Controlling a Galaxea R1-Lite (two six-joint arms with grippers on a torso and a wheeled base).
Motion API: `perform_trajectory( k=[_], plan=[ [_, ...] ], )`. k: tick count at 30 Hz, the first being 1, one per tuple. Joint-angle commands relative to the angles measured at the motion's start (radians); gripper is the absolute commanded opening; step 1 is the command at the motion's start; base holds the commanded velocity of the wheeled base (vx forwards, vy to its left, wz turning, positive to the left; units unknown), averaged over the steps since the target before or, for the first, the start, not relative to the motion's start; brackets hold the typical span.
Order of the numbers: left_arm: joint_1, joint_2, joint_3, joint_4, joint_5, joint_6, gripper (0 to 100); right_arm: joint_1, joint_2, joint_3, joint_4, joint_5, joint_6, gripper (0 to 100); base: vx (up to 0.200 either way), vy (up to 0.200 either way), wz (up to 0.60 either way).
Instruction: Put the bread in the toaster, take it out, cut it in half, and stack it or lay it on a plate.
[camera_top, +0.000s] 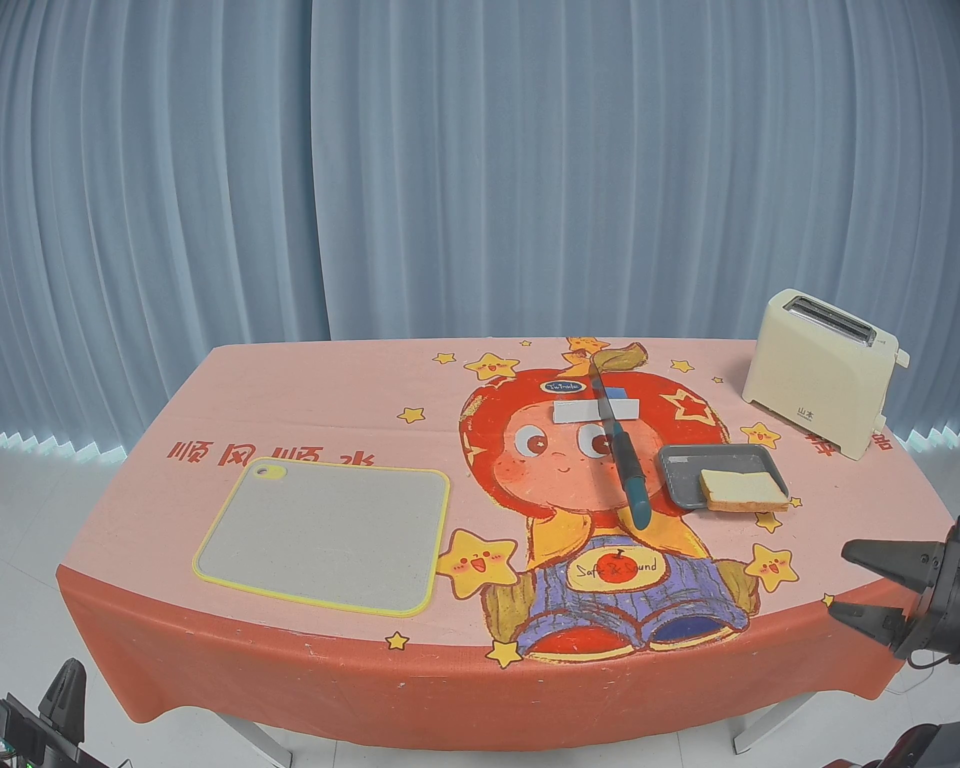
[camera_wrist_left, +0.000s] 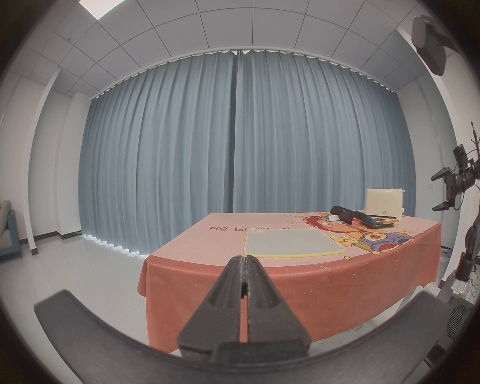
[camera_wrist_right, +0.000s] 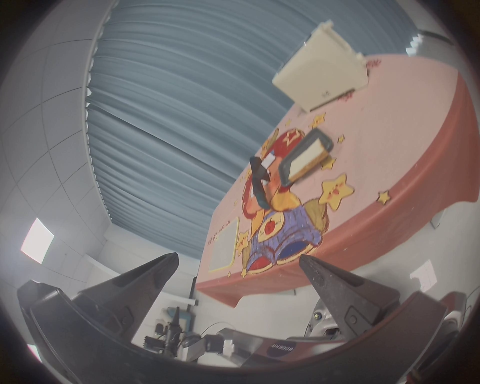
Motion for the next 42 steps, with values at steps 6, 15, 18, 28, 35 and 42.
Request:
perform_trajectory(
  k=[6,15,18,28,35,42],
  plan=[
    [0.000,0.001,0.018,-0.001,0.000,0.000,0,0.012,0.101,0.008,-0.012,0.109,0.113,100,0.000,0.000,0.00],
    [0.000,0.000,0.018,-0.001,0.000,0.000,0,0.013,0.227,0.072,-0.207,0.152,0.196,100,0.000,0.000,0.00],
    [0.000,0.001,0.018,0.001,0.000,0.000,0,0.013,0.299,0.109,-0.319,0.152,0.222,100,0.000,0.000,0.00],
    [0.000,0.000,0.018,-0.001,0.000,0.000,0,0.006,0.364,0.113,-0.398,0.141,0.222,100,0.000,0.000,0.00],
    [0.000,0.001,0.018,0.001,0.000,0.000,0,0.012,0.370,0.095,-0.441,0.111,0.304,100,0.000,0.000,0.00],
    [0.000,0.001,0.018,0.001,0.000,0.000,0,0.012,0.430,0.104,-0.524,0.045,0.311,100,0.000,0.000,0.00]
  ],
)
